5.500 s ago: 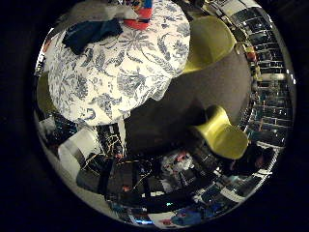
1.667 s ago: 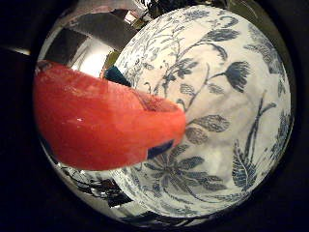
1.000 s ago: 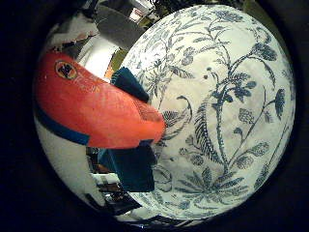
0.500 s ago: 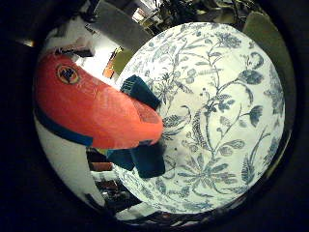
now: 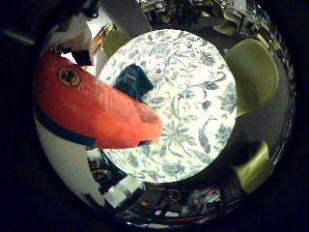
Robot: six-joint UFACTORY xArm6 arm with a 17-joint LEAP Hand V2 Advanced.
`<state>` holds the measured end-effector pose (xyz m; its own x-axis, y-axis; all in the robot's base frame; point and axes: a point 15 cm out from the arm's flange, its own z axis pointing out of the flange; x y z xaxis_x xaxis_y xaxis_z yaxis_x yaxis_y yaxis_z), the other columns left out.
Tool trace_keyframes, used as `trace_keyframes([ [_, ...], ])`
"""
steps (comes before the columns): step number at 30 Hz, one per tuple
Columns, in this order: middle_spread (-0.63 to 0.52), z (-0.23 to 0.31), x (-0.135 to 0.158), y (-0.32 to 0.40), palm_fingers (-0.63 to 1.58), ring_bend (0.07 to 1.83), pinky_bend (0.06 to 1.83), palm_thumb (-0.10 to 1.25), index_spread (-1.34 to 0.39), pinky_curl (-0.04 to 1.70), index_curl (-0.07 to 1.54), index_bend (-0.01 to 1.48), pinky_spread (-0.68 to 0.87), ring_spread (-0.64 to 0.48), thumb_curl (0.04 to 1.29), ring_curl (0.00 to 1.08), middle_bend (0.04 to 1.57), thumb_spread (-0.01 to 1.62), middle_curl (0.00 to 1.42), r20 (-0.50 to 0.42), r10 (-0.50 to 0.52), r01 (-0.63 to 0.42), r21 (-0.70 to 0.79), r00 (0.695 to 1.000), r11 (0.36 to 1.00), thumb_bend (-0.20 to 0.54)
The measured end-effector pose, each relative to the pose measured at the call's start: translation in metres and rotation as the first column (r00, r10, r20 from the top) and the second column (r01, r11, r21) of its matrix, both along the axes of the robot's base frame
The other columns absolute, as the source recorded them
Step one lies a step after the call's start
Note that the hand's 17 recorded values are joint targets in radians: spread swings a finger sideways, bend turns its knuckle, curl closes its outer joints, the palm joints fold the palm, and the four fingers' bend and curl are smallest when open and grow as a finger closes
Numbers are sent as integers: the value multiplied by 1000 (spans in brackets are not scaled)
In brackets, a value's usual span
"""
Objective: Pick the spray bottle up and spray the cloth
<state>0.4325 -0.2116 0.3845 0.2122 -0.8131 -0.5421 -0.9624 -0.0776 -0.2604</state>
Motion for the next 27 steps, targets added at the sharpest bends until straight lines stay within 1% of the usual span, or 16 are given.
trace_keyframes([
  [4,-57,0,-6,24,1204,1469,1397,1109,-168,743,689,1167,-177,-150,787,611,1352,776,581,-97,95,-110,-167,991,980,-16],
  [8,-57,6,-8,52,1202,1472,1384,1098,-170,768,691,1164,-180,-150,798,609,1355,774,580,-196,170,-228,-330,966,916,-17],
  [12,-57,13,-7,69,1203,1472,1368,1096,-171,792,694,1161,-182,-150,808,608,1359,771,580,-259,179,-283,-450,949,847,-16],
  [16,-57,21,-4,73,1203,1472,1356,1091,-171,812,696,1162,-185,-150,816,607,1359,772,580,-311,162,-322,-581,937,748,-17],
  [20,-57,37,0,79,1200,1470,1347,1083,-172,830,697,1164,-187,-152,819,608,1361,776,580,-346,126,-347,-707,930,616,-17],
  [27,-57,55,5,99,1201,1471,1332,1065,-172,854,697,1164,-190,-154,826,613,1361,774,580,-387,87,-385,-815,918,433,-19],
])
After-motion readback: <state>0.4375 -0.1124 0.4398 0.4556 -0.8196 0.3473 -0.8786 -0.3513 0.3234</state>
